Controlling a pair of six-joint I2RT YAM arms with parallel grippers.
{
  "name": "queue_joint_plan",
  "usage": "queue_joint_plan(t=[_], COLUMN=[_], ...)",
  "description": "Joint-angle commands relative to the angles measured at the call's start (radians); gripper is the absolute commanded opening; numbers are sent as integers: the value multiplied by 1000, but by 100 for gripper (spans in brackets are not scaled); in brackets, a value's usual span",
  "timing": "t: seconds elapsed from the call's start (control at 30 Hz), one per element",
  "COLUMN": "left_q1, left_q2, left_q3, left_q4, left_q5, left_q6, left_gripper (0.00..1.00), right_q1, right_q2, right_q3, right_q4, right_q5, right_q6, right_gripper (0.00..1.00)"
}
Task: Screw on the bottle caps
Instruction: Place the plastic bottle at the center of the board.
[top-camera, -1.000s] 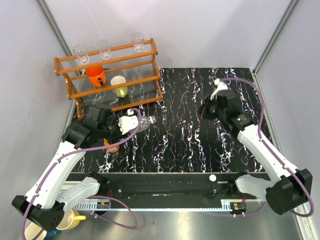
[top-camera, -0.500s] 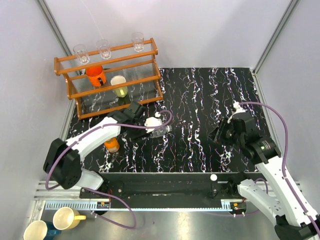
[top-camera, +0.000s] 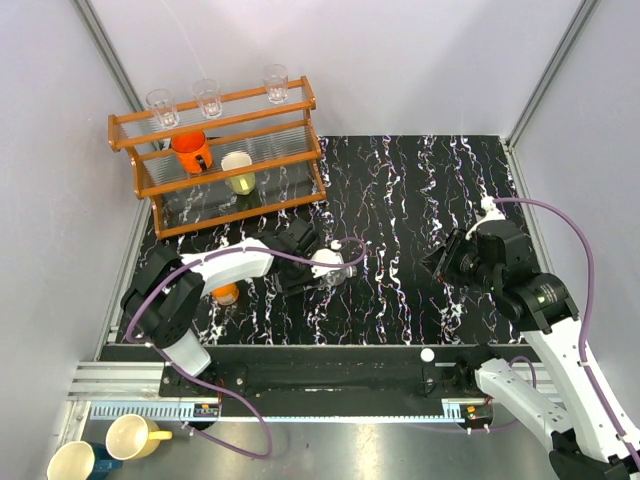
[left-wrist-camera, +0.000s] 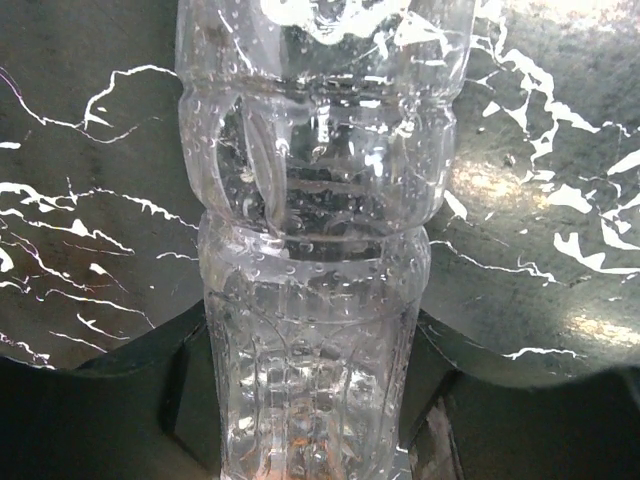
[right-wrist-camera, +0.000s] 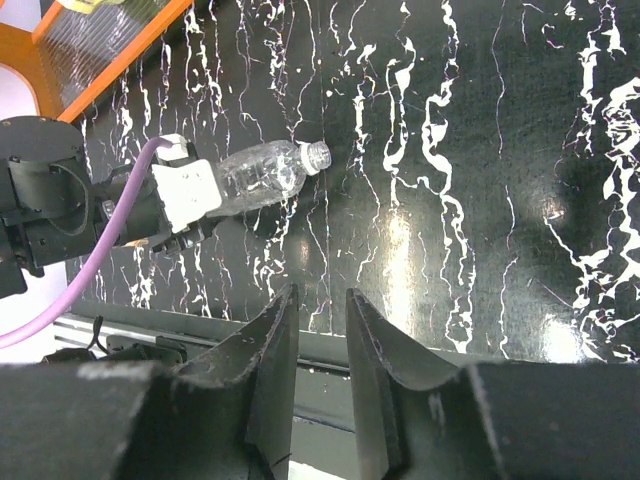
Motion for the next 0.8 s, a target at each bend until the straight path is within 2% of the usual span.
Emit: queue_joint_plan(t=[0.0,0.07,0.1,0.17,0.27,0.47,0.53,0.7,0.77], left_q1=[-5,-5,-5,-8,-11,-34,-51,-181,-249], left_q2=[-6,-4,-4,-9,-38,-176,-233,-292,-248], left_q3=[-28,-31,-31,-38,-41,34,105,281,332], left_q4=[85,88,91,92,86,-9,-69,-182,-231], left_q5=[-16,-10,-9,-4,-9,-6,2,46,89], left_q6=[-31,-37,-39,-48,-60,-97,-105,-62,-2], left_gripper=[53,59,68,76,99,99,99,99,99], right_q1=[5,7,7,7,7,7,7,5,7], right_q2=[-12,-20,-20,-23,-23,-24,-26,-20,-12], right_q3=[39,41,42,52,62,113,124,138,170], right_q4=[46,49,52,55,54,34,29,23,17], right_q5=[35,36,38,39,41,104,128,208,280], right_q6=[-8,-6,-8,-9,-16,-48,-48,-28,-34], right_gripper=[35,36,38,42,54,59,61,64,64])
